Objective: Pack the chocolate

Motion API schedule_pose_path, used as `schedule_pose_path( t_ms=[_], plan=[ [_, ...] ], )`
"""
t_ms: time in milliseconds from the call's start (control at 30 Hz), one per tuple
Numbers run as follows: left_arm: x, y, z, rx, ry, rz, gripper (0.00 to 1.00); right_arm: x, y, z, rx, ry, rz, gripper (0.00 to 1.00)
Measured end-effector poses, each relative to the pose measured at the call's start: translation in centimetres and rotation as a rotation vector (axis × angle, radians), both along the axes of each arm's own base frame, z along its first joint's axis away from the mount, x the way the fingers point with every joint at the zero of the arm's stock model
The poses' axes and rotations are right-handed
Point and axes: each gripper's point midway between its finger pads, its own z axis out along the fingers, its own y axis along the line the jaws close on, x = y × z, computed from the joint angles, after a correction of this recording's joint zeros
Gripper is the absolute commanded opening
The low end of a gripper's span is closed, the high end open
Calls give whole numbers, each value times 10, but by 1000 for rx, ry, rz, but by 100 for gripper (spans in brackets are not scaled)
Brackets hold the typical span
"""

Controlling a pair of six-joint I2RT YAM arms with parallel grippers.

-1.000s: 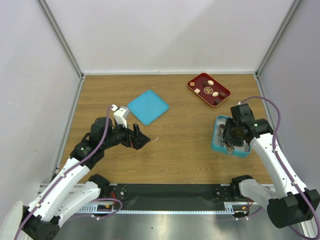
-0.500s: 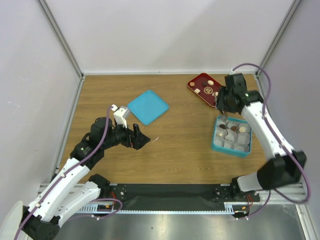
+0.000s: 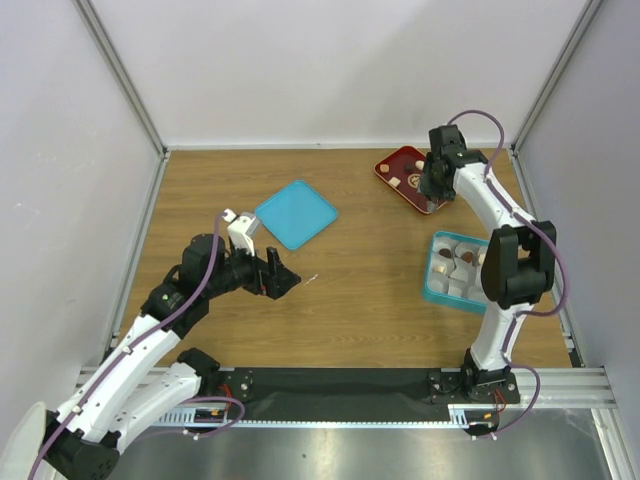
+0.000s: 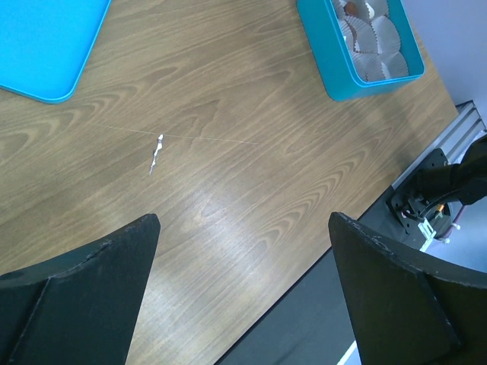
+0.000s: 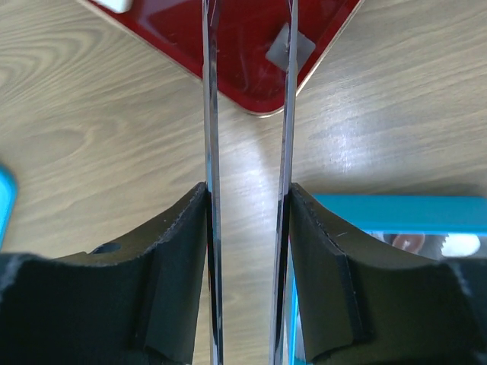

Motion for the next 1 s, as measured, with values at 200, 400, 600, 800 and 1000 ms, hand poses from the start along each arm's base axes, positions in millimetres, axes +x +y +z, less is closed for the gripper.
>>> schedule_pose_path(
  t_ms=[200, 400, 600, 800, 1000],
  plan=[
    [0, 0, -1, 2, 4, 0, 100, 7, -4, -32, 8, 60, -34, 49],
    [1, 0, -2, 5, 7, 1, 100, 11, -2, -51, 19, 85, -46, 49],
    [1, 0, -3, 7, 10, 1, 100, 23, 1, -63, 33, 87, -35, 46],
    [2, 0, -3, 8, 11, 3, 100, 25, 4, -68, 48, 96, -19, 41],
    [2, 1, -4, 10, 10, 8, 100, 25, 4, -68, 43, 95, -1, 36]
  ],
)
